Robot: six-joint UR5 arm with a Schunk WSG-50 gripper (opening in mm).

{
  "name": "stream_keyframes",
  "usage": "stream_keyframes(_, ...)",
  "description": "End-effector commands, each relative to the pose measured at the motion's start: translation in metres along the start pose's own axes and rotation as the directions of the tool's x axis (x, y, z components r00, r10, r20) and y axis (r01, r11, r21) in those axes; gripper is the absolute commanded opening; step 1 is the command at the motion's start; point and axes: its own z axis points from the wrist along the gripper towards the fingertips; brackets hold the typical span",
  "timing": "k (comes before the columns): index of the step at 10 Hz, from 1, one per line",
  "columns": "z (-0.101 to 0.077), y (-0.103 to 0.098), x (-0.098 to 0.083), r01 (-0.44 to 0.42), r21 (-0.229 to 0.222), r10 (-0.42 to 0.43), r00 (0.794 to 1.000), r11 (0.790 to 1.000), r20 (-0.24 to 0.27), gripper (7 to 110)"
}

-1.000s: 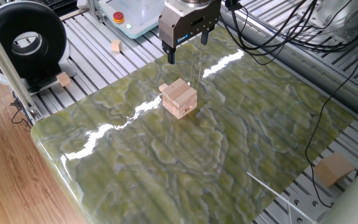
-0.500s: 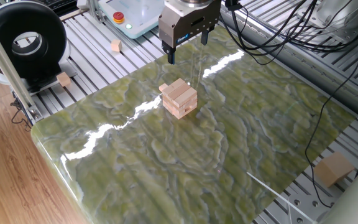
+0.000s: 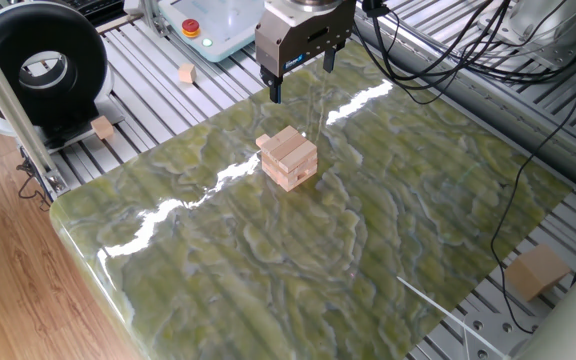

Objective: Play Jenga

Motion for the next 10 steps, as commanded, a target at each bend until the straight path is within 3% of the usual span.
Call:
stream_keyframes(1,-0.008,0.002,-0.063,-0.283,-0.075,0.293,0.925,0.956,0.243,109)
stream_keyframes(2,-0.007,0.002,-0.064,-0.283,-0.076,0.293,0.924,0.956,0.244,109)
stream_keyframes(3,-0.006,0.002,-0.064,-0.283,-0.077,0.293,0.924,0.956,0.244,7)
stream_keyframes(10,-0.008,0.014,-0.066,-0.295,-0.093,0.309,0.920,0.951,0.241,7)
